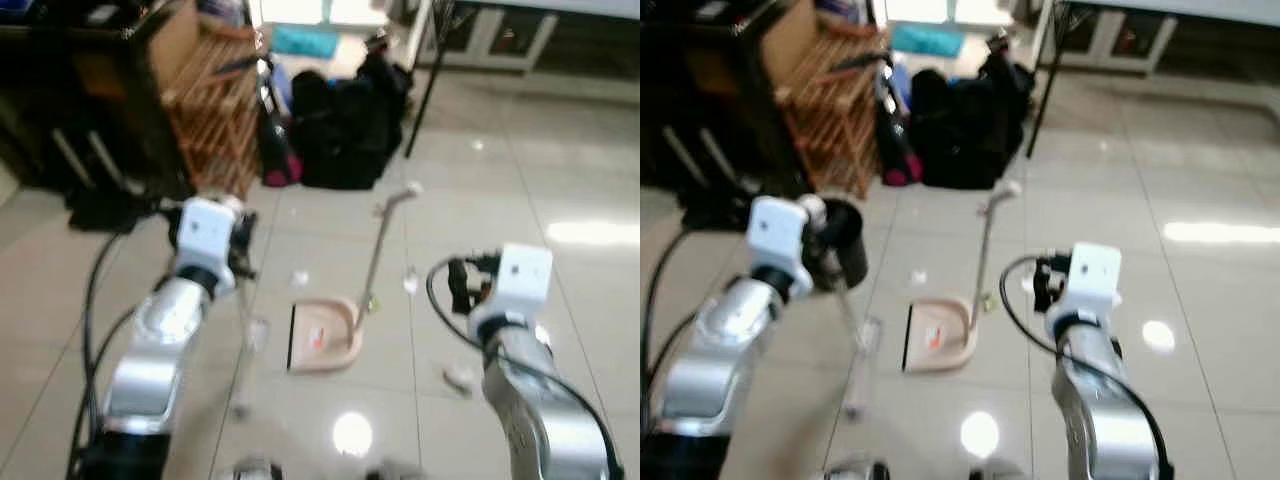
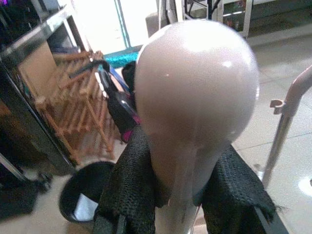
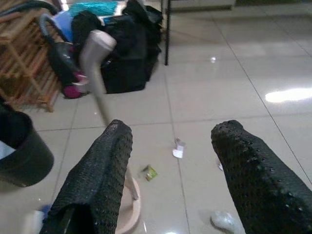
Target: Sweep floor
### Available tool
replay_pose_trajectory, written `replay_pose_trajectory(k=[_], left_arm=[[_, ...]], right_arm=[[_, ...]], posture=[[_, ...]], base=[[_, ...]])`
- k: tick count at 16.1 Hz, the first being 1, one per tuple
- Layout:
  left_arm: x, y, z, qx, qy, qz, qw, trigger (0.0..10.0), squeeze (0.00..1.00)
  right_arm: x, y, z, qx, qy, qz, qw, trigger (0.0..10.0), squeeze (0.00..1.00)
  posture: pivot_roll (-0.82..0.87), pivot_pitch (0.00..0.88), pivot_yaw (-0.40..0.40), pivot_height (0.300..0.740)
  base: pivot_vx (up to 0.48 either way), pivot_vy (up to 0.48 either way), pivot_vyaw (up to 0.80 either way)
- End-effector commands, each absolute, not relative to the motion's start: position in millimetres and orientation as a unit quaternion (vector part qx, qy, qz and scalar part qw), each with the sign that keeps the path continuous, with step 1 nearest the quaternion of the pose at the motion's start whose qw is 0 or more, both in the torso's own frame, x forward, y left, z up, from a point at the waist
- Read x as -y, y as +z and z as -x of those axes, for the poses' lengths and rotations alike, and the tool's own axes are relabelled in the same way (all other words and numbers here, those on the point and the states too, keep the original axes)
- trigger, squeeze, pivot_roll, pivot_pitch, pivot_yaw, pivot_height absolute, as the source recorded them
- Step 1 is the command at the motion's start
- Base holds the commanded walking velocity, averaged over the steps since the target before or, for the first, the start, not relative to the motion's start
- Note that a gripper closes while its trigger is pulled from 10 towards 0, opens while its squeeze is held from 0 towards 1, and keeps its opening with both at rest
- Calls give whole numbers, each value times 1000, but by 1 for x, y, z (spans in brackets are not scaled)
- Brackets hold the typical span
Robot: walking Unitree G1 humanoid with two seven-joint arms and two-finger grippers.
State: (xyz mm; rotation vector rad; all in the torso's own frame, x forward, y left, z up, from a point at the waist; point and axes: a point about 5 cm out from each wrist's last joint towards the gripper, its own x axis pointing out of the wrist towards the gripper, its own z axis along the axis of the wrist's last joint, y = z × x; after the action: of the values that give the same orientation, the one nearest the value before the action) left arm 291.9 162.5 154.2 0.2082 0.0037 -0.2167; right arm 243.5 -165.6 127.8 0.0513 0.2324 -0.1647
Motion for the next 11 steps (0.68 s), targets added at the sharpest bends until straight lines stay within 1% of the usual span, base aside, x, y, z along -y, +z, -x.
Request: replay_pose_trajectory(k=[1, 2, 4, 9, 11], left_arm=[[-159, 162, -288, 20, -117, -108, 987, 10000, 0], [-162, 161, -284, 15, -120, -112, 986, 10000, 0], [-162, 161, -284, 14, -124, -115, 985, 10000, 0], [-164, 159, -291, 6, -132, -114, 985, 10000, 0], [-160, 158, -295, 4, -135, -110, 985, 10000, 0]], right_arm=[[172, 120, -239, -129, -86, -13, 988, 10000, 0], [177, 115, -235, -134, -108, -40, 984, 10000, 0], [182, 113, -233, -135, -116, -35, 983, 10000, 0], [184, 109, -233, -132, -115, -33, 984, 10000, 0], [185, 108, -234, -129, -118, -32, 984, 10000, 0]], posture=[[-34, 98, 4, 740], [-33, 93, 10, 740], [-35, 88, 18, 740], [-52, 85, 57, 740], [-59, 85, 60, 740]], base=[[251, 0, 0], [247, 0, 0], [244, 0, 0], [246, 0, 0], [0, 0, 0]])
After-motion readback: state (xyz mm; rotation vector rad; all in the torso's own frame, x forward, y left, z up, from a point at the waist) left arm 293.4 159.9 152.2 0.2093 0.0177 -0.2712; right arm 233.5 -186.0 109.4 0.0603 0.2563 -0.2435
